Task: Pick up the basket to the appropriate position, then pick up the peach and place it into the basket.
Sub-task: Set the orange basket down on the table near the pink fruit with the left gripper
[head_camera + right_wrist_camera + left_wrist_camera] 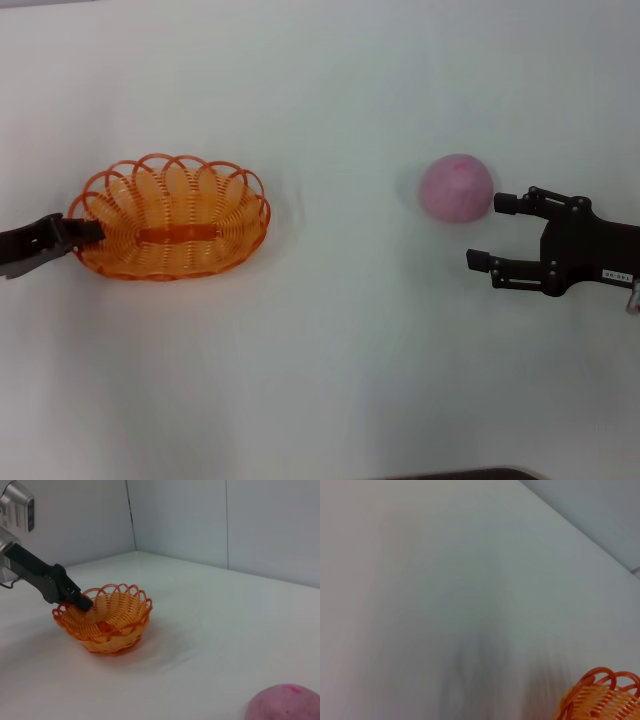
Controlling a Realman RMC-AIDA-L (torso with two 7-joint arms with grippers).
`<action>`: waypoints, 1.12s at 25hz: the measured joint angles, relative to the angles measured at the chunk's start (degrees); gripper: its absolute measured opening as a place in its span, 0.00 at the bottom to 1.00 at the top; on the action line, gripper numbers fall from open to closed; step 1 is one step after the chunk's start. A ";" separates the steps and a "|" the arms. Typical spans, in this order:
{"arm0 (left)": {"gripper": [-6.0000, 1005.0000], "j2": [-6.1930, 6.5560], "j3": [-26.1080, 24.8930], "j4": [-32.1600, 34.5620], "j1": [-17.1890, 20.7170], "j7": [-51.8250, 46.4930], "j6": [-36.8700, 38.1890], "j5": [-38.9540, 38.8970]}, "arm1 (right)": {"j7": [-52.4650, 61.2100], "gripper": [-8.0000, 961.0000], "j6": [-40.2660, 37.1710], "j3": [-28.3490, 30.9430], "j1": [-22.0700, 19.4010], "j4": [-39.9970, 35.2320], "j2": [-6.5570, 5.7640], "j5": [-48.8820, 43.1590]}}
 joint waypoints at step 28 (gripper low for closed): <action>0.15 0.00 0.17 0.41 1.55 0.75 3.16 -2.82 | -0.28 0.93 0.00 -0.26 -0.07 0.00 0.00 0.03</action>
